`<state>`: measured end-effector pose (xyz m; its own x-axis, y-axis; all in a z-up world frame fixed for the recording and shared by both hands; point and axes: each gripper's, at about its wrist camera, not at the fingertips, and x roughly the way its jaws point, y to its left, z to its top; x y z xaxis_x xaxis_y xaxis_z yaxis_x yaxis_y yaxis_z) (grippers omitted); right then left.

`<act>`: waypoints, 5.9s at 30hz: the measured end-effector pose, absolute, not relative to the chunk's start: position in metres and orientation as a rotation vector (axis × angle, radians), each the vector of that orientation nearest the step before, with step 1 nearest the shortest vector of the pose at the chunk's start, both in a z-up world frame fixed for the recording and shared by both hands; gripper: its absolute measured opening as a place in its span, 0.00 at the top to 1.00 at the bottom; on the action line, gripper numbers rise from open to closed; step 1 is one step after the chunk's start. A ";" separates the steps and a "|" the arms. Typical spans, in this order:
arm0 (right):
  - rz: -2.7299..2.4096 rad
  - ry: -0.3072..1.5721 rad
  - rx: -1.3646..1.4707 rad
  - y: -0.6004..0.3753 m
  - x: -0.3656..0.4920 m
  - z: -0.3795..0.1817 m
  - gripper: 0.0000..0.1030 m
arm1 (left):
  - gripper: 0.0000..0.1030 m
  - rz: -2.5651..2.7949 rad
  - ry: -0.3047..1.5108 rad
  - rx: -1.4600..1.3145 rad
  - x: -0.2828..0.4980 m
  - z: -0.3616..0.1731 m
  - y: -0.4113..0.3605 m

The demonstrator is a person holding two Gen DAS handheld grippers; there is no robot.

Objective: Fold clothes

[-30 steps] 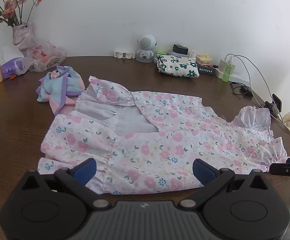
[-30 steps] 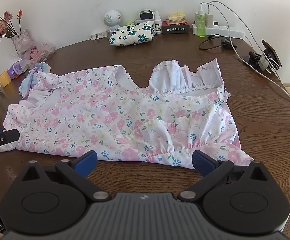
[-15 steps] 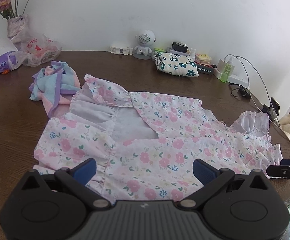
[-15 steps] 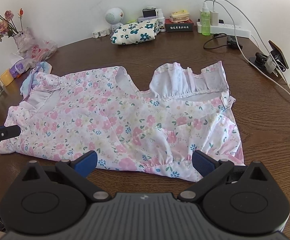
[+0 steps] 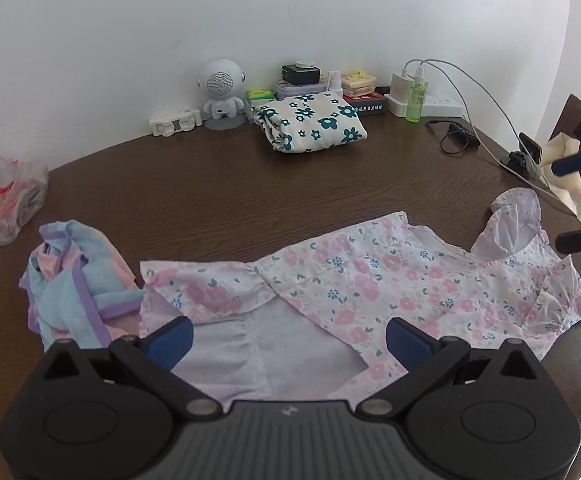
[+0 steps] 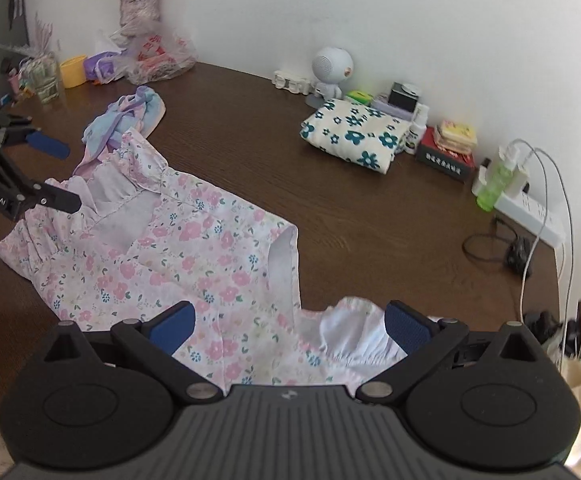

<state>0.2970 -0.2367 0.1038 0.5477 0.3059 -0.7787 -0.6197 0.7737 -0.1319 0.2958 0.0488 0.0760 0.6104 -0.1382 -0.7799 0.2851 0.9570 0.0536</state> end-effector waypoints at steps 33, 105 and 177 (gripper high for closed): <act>1.139 1.198 -0.661 -0.115 0.502 0.005 0.67 | 0.55 -0.691 1.146 0.491 0.446 0.006 0.093; 0.838 0.569 -0.844 -0.173 0.194 0.002 0.83 | 0.64 -0.462 0.708 0.882 0.168 0.009 0.056; 0.711 1.205 -0.228 -0.383 0.472 0.029 0.38 | 0.21 -0.804 0.966 0.304 0.388 0.014 -0.215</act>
